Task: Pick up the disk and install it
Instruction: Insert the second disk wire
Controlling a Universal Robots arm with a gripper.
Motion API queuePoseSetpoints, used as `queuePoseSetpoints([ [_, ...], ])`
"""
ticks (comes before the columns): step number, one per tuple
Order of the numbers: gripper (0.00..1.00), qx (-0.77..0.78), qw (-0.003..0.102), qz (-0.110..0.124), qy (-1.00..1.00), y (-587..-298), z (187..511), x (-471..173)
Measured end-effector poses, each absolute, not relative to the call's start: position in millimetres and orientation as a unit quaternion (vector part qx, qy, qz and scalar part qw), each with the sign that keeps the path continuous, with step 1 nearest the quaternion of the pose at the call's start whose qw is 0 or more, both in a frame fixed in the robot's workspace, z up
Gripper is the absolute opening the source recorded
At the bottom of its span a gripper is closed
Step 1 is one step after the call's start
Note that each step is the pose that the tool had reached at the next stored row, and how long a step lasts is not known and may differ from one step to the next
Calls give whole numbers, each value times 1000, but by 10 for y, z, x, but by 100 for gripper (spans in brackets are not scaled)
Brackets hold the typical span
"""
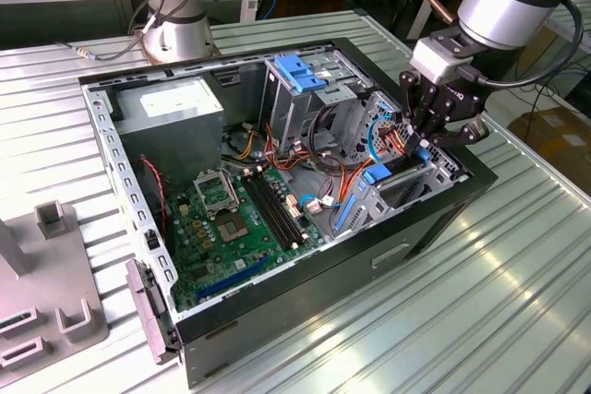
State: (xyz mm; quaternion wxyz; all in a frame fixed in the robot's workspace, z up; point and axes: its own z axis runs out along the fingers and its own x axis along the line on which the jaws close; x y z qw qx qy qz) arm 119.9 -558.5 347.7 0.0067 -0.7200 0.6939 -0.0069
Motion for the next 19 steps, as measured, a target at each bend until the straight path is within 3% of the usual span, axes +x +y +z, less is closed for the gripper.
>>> queuePoseSetpoints([
  [19,11,-720,6,-6,694,-5562,3790,1199],
])
